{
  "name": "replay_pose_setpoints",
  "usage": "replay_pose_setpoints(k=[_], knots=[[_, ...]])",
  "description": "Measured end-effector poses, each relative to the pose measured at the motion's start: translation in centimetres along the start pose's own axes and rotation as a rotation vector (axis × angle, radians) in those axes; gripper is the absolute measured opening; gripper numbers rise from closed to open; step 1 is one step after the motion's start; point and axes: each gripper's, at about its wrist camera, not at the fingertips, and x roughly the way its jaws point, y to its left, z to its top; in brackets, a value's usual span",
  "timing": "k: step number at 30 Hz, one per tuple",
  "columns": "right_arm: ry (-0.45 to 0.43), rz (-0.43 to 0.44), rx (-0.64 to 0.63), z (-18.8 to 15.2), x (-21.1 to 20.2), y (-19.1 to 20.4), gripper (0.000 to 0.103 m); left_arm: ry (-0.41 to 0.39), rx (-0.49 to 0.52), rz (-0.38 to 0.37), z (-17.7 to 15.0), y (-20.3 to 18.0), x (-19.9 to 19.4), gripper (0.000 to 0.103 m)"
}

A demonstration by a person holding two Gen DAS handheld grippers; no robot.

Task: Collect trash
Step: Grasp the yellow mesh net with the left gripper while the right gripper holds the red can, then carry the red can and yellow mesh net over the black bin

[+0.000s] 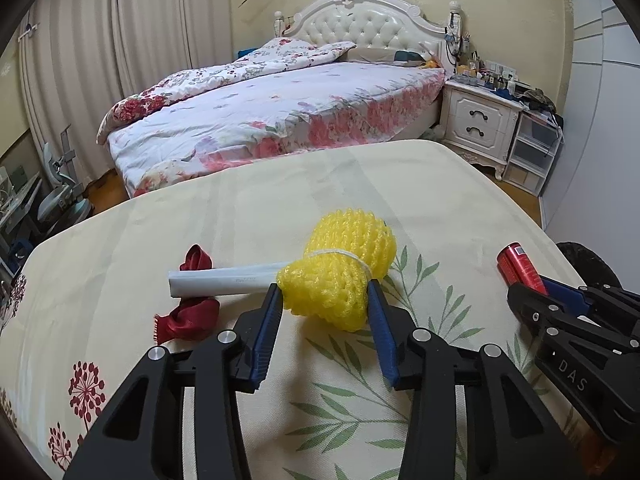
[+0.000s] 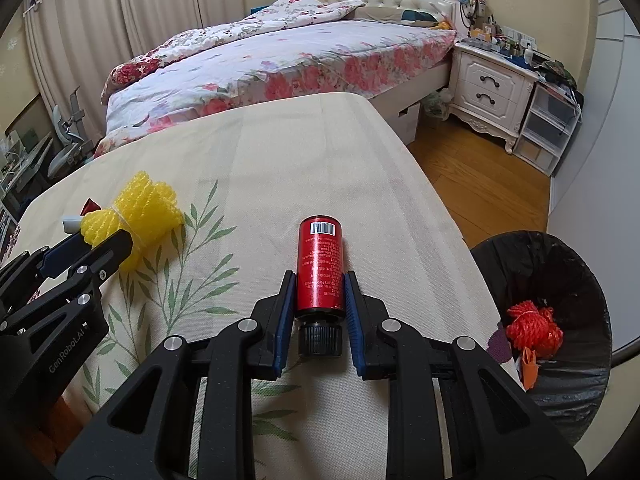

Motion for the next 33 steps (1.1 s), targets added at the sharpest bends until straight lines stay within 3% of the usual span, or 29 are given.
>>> replay_pose_setpoints(k=[17, 33], knots=[[-0.066, -0.014, 0.002, -1.5, -3.3, -1.0, 0.023, -0.031, 0.004, -0.016, -1.4, -2.0, -2.5, 0.042], [-0.131, -0.106, 0.074, -4.6, -8.3, -7.6, 0.023, -0.103, 0.05, -0.122, -2.2, -7.5, -6.1, 0.042]])
